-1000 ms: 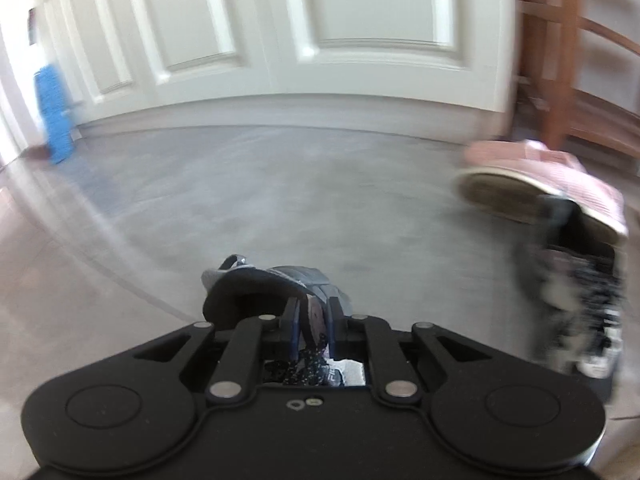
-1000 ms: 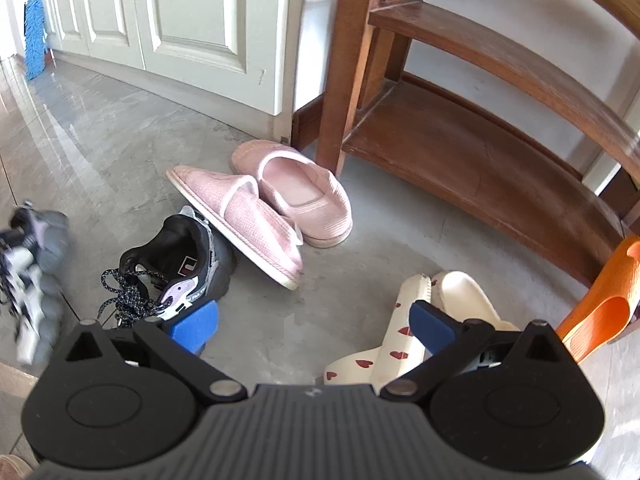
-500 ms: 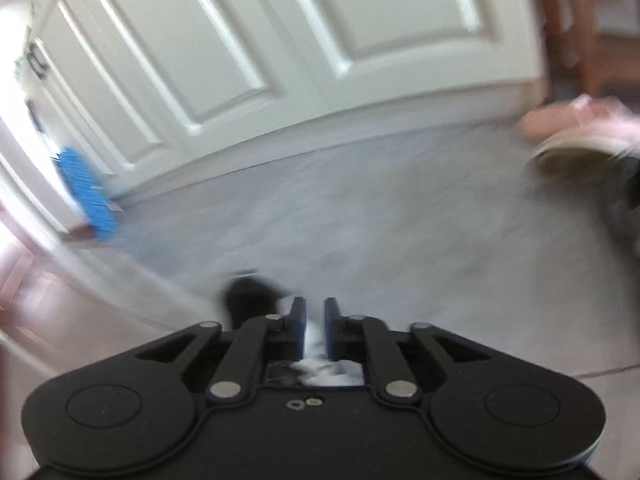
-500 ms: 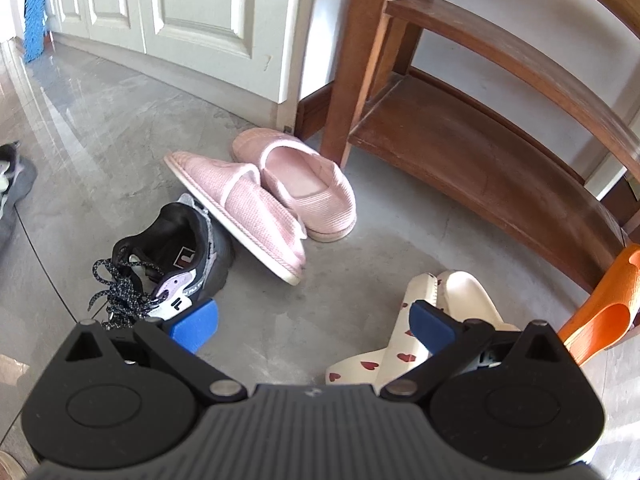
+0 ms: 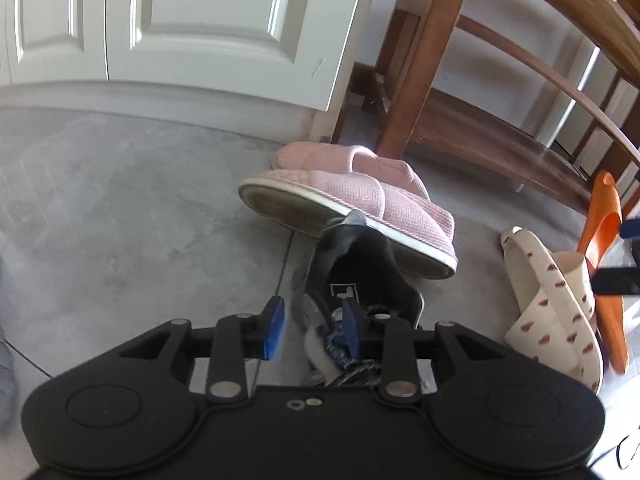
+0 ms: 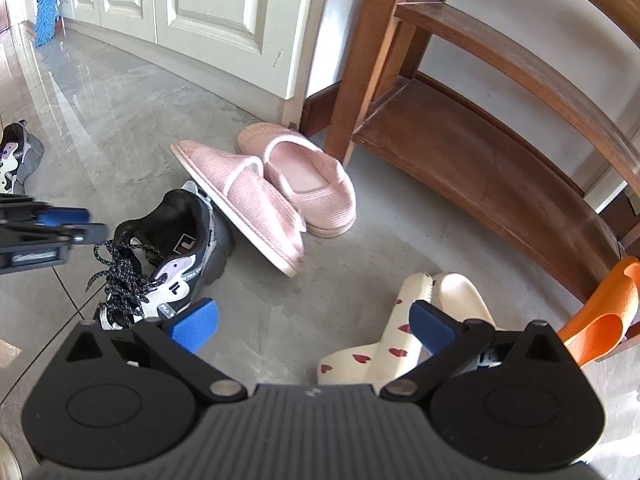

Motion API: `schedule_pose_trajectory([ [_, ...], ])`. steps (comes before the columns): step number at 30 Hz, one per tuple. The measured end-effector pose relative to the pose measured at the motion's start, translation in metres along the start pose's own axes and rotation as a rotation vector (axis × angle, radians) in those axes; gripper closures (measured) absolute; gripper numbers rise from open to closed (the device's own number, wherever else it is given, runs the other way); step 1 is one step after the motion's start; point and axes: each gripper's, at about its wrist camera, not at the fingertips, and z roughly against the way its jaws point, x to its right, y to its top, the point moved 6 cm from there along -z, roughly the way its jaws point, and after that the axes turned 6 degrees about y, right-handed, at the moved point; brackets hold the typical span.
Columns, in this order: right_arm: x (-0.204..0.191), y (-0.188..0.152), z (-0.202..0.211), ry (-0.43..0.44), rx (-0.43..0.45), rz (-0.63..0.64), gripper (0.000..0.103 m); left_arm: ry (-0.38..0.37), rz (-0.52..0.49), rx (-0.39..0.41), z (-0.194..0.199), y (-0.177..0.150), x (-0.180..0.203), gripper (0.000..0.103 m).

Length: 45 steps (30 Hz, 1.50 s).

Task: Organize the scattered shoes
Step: 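Carry the sneaker with the left tool and set it beside the other sneaker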

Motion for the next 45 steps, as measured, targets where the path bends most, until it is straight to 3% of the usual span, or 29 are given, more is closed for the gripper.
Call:
schedule_pose_trajectory([
  [6, 0.008, -0.002, -0.002, -0.001, -0.01, -0.029, 0.0, -0.005, 0.057, -0.022, -0.011, -0.001, 0.002, 0.071],
  [9, 0.005, -0.004, -0.004, 0.007, -0.023, -0.019, 0.0, 0.011, 0.092, -0.033, -0.022, 0.004, 0.002, 0.063],
  [11, 0.003, -0.004, -0.003, 0.009, -0.023, -0.009, 0.0, 0.011, 0.132, -0.084, -0.036, 0.003, 0.0, 0.052],
  [12, 0.002, -0.004, -0.003, 0.01, -0.022, -0.006, 0.0, 0.007, 0.148, -0.107, -0.041, 0.0, -0.001, 0.052],
  [13, 0.001, -0.004, -0.002, 0.011, -0.021, -0.004, 0.0, 0.002, 0.164, -0.129, -0.047, -0.002, -0.002, 0.054],
  [15, 0.001, -0.003, -0.003, 0.015, -0.022, -0.007, 0.0, -0.015, 0.147, -0.137, -0.05, -0.003, 0.0, 0.072],
  [19, 0.001, -0.003, -0.004, 0.021, -0.026, -0.013, 0.0, 0.026, 0.063, -0.133, -0.045, -0.006, 0.003, 0.08],
  [23, -0.001, 0.0, -0.004, 0.043, -0.018, -0.02, 0.0, 0.049, 0.044, -0.134, -0.033, -0.012, -0.008, 0.084],
  [26, -0.004, 0.003, -0.003, 0.053, -0.002, -0.008, 0.0, 0.116, -0.054, -0.105, -0.015, -0.019, -0.017, 0.086],
  [33, -0.011, 0.004, -0.009, 0.061, -0.012, -0.001, 0.0, 0.256, -0.152, -0.121, 0.013, -0.03, -0.069, 0.088],
  [38, -0.017, 0.006, -0.006, 0.053, 0.002, 0.021, 0.0, 0.453, -0.249, -0.084, 0.022, -0.019, -0.121, 0.1],
  [40, -0.018, 0.005, -0.007, 0.052, -0.001, 0.028, 0.0, 0.574, -0.274, -0.06, 0.024, -0.009, -0.148, 0.1],
  [43, -0.02, 0.005, -0.008, 0.05, -0.008, 0.034, 0.0, 0.583, -0.211, -0.016, 0.039, 0.003, -0.172, 0.1],
  [45, -0.022, 0.005, -0.009, 0.052, -0.008, 0.039, 0.0, 0.53, -0.187, 0.038, 0.055, 0.008, -0.165, 0.1],
])
